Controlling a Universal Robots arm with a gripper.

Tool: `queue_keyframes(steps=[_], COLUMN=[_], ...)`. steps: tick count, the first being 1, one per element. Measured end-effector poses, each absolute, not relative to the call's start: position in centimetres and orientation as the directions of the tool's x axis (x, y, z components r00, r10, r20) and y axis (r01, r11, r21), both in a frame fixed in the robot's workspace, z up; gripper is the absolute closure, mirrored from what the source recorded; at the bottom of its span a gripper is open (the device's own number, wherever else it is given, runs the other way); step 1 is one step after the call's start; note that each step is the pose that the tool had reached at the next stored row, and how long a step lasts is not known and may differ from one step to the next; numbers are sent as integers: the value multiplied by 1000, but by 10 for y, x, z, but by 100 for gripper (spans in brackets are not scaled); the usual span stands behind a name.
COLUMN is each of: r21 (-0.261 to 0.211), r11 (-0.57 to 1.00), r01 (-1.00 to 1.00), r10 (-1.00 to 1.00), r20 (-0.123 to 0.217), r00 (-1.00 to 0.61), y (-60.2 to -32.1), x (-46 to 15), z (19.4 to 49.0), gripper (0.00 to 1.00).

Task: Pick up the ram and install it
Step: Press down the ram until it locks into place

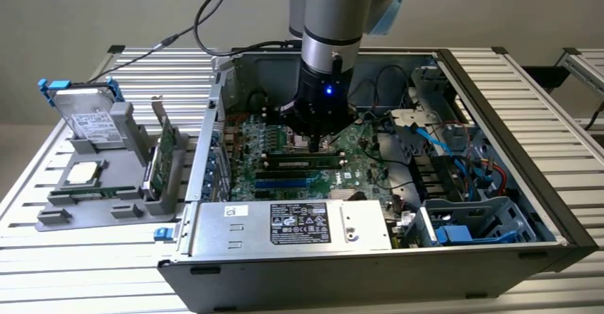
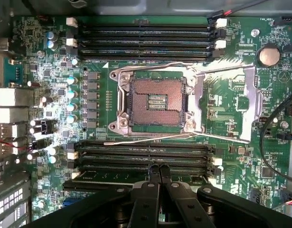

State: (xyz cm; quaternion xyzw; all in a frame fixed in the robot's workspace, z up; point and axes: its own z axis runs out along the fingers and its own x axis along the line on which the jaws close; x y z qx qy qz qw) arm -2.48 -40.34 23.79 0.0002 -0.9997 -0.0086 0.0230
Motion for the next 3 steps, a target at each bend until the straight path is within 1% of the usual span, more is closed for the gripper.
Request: queue_keyframes(steps=[3], r21=[17], r11=[1000], r01=[0], r10=[-1], r20=[46], r00=[-999], y=[-403], x=[-25], z=[238], gripper=[90])
